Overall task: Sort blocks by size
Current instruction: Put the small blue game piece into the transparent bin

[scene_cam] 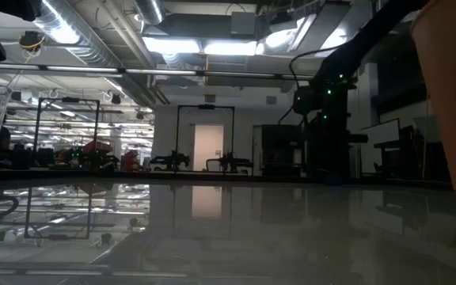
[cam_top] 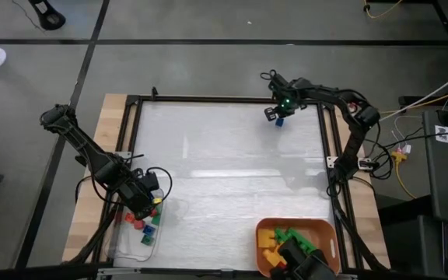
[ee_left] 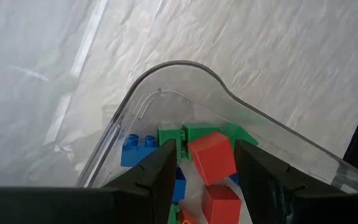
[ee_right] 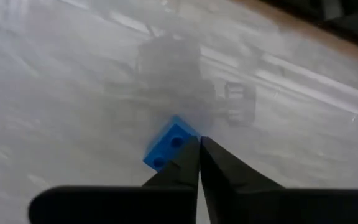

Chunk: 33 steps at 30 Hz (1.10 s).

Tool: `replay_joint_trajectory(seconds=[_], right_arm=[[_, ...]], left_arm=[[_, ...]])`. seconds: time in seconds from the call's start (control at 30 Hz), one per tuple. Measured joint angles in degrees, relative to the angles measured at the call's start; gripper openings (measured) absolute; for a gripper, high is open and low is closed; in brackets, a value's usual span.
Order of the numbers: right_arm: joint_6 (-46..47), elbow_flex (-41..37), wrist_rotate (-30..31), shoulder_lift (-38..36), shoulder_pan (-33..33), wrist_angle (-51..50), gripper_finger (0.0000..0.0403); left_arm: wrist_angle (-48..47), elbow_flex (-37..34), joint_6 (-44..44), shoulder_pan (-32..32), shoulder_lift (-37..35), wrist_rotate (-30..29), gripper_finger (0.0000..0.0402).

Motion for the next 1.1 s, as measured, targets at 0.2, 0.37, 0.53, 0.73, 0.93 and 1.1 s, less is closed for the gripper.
replay_joint_trajectory(seconds=[0.2,0.37,0.53,0.73,0.93,1.1], right_arm=[[-0.5,3.0,1.5,2.7,0.0,-4.8,0.0006],[-0.5,5.3,-0.4,4.5,0.0,-8.2,0.0004],[-0.6,5.2,-2.8,4.5,0.1,-10.6,0.0005],[-3.1,5.2,-3.9,4.5,0.1,-12.1,0.0002],[-3.4,5.2,-1.1,4.5,0.0,-8.9,0.0002],[-3.3,5.5,-0.6,4.5,0.0,-6.3,0.0001]], left_arm=[[0.0,0.0,0.0,0.0,0.0,0.0,0.0149],[0.0,0.0,0.0,0.0,0.0,0.0,0.0149],[0.0,0.0,0.0,0.0,0.0,0.0,0.0149],[0.0,0.0,0.0,0.0,0.0,0.0,0.0149],[0.0,0.0,0.0,0.0,0.0,0.0,0.0149],[0.0,0.0,0.0,0.0,0.0,0.0,0.0149]])
